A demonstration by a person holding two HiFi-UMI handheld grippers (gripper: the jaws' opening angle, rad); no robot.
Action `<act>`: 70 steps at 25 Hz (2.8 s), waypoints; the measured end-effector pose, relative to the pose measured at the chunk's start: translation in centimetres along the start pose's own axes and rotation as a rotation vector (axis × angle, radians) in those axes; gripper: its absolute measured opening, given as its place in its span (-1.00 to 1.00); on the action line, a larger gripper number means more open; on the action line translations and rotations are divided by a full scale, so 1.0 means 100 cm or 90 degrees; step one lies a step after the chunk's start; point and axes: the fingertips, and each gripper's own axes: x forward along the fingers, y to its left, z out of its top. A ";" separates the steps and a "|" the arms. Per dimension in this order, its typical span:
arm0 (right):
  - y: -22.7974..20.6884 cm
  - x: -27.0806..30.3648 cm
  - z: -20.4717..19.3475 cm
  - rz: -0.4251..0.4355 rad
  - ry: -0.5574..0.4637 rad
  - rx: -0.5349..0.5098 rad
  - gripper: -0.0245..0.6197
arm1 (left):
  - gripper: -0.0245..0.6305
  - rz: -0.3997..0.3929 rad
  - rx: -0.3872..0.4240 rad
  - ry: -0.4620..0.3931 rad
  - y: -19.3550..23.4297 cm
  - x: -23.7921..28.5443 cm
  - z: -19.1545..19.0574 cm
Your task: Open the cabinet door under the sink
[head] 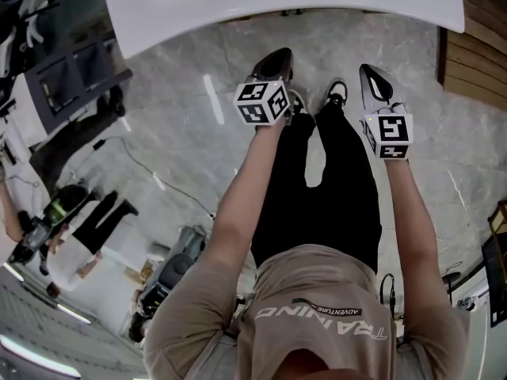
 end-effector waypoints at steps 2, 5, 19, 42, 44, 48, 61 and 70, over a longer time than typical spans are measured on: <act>0.001 0.006 -0.003 0.000 -0.002 0.001 -0.92 | -0.88 -0.007 -0.019 -0.005 0.004 0.007 -0.002; 0.000 0.014 -0.009 -0.001 -0.001 0.010 -0.92 | -0.88 -0.040 -0.095 -0.021 0.007 0.018 -0.007; -0.002 0.024 -0.011 0.012 -0.010 0.019 -0.92 | -0.88 -0.202 -0.641 -0.256 0.024 0.044 0.014; -0.013 0.027 -0.019 0.049 0.016 0.003 -0.92 | -0.60 -0.251 -0.777 -0.434 0.056 0.080 0.034; -0.013 0.027 -0.019 0.048 0.016 0.003 -0.92 | -0.61 -0.254 -0.781 -0.447 0.056 0.079 0.035; -0.010 0.025 -0.020 0.052 0.021 0.002 -0.92 | -0.61 -0.267 -0.810 -0.480 0.057 0.078 0.034; -0.006 0.022 -0.028 0.054 0.025 -0.004 -0.92 | -0.61 -0.273 -0.760 -0.459 0.057 0.075 0.032; 0.000 0.025 -0.034 0.063 0.036 -0.013 -0.92 | -0.62 -0.276 -0.718 -0.419 0.052 0.070 0.025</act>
